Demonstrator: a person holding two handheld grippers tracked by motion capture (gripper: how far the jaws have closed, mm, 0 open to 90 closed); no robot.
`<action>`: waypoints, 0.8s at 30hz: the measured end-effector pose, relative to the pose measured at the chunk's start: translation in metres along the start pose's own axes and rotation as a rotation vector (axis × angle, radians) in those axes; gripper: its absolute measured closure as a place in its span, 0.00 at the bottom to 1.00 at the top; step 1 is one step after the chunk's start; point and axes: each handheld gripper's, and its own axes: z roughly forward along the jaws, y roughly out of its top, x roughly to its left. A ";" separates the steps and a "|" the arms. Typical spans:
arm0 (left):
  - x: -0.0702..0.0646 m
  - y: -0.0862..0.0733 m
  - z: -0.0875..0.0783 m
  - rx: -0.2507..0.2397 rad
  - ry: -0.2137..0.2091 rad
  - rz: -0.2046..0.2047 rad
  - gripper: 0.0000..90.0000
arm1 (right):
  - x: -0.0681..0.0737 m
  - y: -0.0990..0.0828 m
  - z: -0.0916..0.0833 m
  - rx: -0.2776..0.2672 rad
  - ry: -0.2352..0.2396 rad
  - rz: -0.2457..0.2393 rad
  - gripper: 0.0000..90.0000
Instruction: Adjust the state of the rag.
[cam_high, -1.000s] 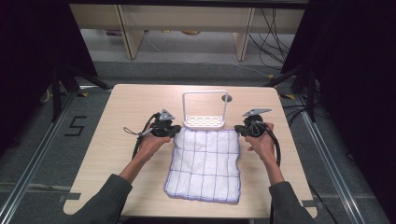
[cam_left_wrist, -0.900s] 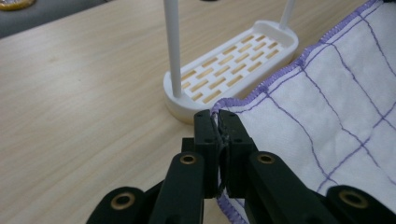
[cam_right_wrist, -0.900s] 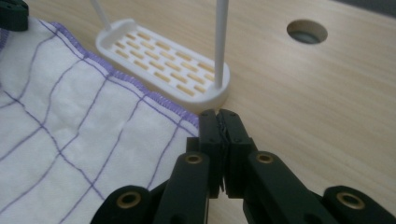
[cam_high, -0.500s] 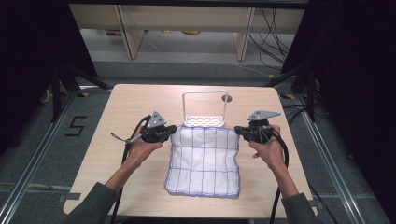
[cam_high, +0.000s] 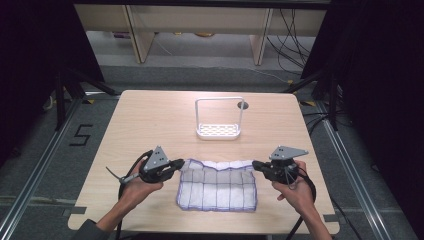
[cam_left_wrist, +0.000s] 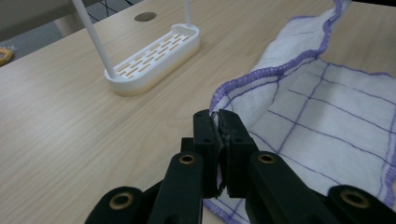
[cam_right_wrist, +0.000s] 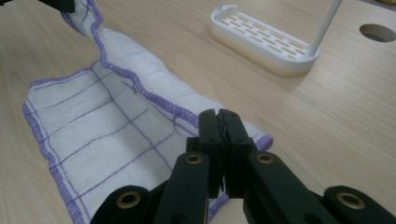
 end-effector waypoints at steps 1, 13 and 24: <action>-0.003 -0.002 -0.002 0.007 0.000 0.002 0.95 | -0.001 -0.002 0.000 0.000 0.006 -0.021 0.99; -0.038 -0.027 -0.016 0.016 -0.050 0.033 0.95 | 0.023 -0.033 -0.009 0.022 0.025 -0.007 0.99; -0.060 -0.049 -0.025 0.081 -0.096 0.063 0.95 | 0.041 -0.052 -0.015 0.056 0.022 -0.037 0.99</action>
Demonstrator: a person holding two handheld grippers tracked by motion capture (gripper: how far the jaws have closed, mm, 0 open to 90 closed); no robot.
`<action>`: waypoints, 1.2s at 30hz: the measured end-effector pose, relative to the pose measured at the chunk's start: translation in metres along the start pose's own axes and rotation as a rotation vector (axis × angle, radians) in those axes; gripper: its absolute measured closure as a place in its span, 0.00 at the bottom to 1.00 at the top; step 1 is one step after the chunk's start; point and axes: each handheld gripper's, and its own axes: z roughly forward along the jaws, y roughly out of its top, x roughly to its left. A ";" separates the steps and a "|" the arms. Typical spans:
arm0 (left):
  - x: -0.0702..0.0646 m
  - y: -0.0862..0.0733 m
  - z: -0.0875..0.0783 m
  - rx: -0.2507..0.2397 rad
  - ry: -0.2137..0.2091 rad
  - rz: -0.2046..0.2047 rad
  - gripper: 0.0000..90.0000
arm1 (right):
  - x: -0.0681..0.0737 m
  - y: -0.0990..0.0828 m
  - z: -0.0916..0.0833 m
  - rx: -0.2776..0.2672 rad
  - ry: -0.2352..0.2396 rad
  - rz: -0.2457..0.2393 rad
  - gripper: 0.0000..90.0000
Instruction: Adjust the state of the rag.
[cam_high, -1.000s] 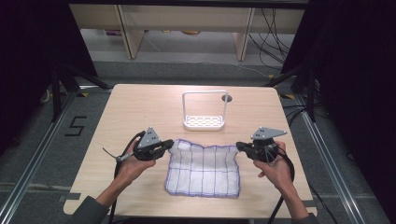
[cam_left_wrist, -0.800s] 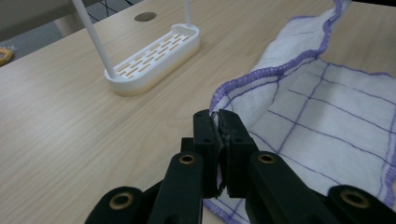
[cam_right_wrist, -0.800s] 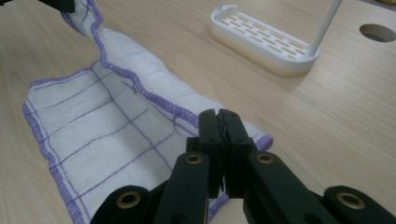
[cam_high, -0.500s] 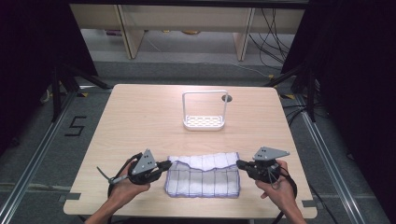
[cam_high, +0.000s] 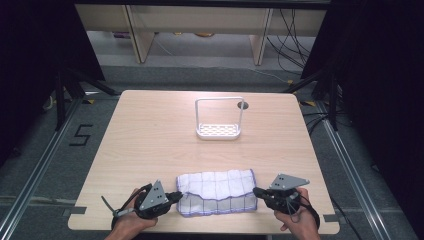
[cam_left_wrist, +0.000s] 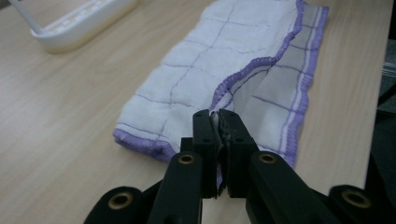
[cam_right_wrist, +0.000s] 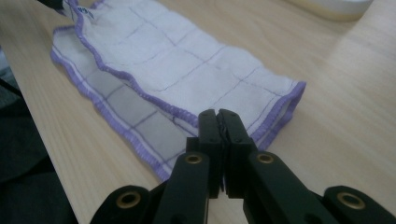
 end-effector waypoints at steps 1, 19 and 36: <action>-0.003 -0.002 0.001 0.012 -0.007 0.010 0.95 | 0.002 -0.003 0.002 0.016 -0.002 -0.018 0.99; 0.004 0.014 -0.009 -0.044 -0.029 -0.100 0.49 | -0.012 -0.004 -0.004 -0.016 -0.073 0.148 0.46; 0.064 0.027 0.042 0.086 0.010 -0.215 0.48 | -0.054 0.030 0.050 0.053 -0.092 0.199 0.46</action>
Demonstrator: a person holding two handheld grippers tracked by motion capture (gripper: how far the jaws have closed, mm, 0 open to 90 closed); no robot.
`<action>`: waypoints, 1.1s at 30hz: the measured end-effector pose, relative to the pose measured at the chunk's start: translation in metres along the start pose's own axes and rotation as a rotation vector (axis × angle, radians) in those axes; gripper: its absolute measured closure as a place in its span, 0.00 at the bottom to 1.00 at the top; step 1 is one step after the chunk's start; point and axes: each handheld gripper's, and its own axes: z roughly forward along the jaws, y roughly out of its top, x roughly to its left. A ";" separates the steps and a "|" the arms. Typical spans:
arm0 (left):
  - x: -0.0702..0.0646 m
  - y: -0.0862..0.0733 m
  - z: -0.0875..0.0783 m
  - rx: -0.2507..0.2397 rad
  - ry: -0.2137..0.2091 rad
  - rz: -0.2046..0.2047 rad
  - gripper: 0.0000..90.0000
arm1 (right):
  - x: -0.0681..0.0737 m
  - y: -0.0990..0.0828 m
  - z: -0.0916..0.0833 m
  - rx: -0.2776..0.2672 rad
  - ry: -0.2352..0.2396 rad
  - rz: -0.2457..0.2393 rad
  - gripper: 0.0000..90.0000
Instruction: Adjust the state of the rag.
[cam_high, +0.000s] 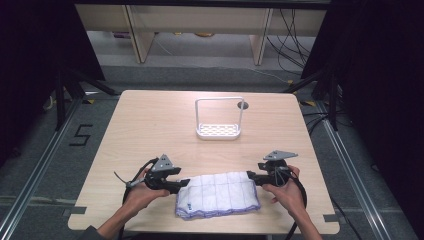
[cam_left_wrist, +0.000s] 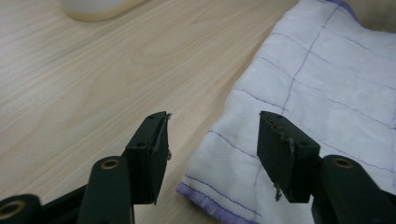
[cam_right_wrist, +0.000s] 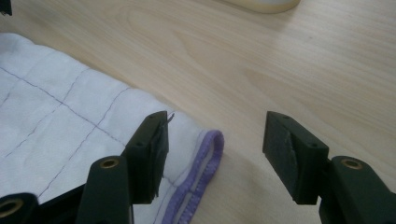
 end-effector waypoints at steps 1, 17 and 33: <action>0.000 -0.001 0.003 -0.006 -0.005 -0.021 0.48 | 0.000 0.002 0.002 0.015 0.001 0.001 0.46; -0.001 -0.013 0.014 0.072 -0.020 0.052 0.65 | 0.013 -0.003 0.025 0.100 -0.047 -0.074 0.57; -0.011 -0.015 0.010 0.101 -0.018 0.131 0.90 | 0.014 0.002 0.031 0.129 0.022 -0.098 0.90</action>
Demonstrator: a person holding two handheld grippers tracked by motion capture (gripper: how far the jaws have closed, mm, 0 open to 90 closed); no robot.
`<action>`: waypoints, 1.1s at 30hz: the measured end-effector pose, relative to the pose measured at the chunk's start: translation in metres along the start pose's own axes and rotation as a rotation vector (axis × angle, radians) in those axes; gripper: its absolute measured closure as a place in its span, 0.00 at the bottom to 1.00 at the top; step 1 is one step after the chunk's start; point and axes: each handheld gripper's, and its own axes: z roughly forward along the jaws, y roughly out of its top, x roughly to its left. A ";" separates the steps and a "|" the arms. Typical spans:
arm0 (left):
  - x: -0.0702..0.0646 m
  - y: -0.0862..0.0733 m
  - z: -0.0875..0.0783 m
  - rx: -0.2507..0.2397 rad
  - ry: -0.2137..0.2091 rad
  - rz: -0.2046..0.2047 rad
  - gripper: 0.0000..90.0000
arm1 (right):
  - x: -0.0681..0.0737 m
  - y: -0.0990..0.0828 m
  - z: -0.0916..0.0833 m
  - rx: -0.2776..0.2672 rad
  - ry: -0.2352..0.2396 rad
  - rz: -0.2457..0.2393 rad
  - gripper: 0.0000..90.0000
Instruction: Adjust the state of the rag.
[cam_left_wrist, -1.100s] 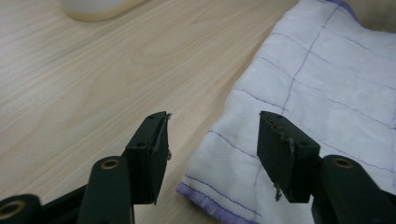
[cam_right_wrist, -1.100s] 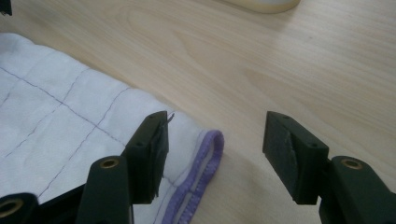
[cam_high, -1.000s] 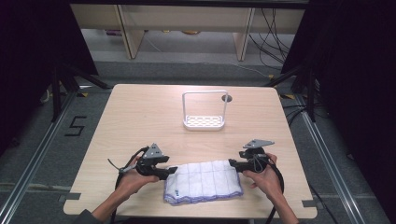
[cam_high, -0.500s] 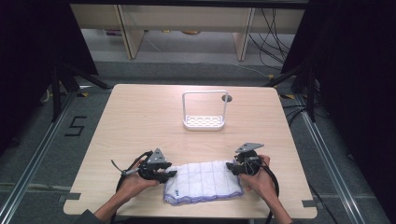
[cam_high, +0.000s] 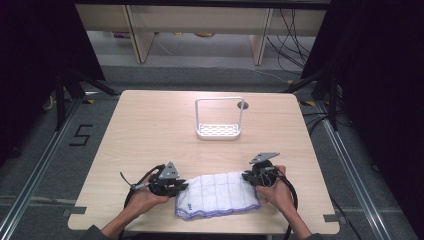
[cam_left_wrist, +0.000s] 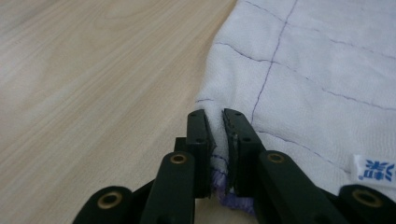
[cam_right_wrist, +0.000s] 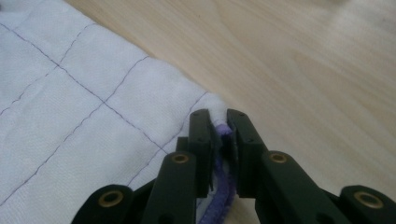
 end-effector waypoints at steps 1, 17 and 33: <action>-0.002 -0.001 -0.001 0.000 0.005 0.001 0.90 | -0.001 0.002 0.000 0.011 -0.009 -0.019 0.90; -0.045 -0.014 -0.015 -0.014 -0.034 0.088 0.91 | -0.018 0.085 0.054 0.049 0.105 -0.136 0.90; -0.092 0.006 0.012 -0.085 -0.153 0.088 0.83 | 0.003 0.135 0.091 0.046 0.123 -0.202 0.66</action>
